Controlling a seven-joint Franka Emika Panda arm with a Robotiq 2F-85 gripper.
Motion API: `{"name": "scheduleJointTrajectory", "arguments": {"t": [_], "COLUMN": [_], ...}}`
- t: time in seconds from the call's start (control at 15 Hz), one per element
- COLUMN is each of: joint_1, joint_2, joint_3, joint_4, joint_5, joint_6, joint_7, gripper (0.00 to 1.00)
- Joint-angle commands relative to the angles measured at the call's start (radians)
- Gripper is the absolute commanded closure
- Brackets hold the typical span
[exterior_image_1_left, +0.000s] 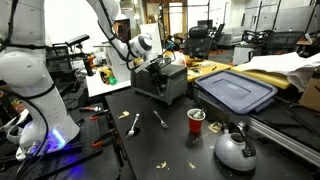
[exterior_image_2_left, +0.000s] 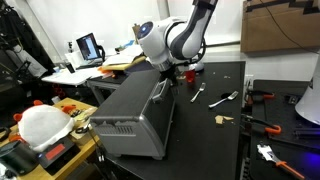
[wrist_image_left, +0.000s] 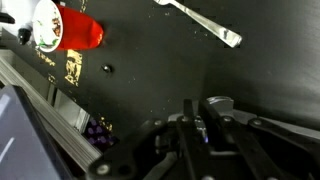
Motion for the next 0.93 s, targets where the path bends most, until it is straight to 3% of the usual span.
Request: {"name": "scheduleJointTrajectory", "arguments": {"t": [0.0,0.33,0.53,0.87], "joint_1": [0.063,0.066,0.048,0.038], "joint_2": [-0.051,-0.061,-0.068,-0.065], "joint_3": [0.041,0.103,0.124,0.139], "joint_4": [-0.036,-0.031,-0.037,-0.055], "joint_5": [-0.059,-0.036,0.042,0.255], "joint_6": [-0.080,-0.140,-0.128,-0.098], "joint_7": [0.128,0.155,0.128,0.107], "gripper": [0.61,0.23,0.02,0.00]}}
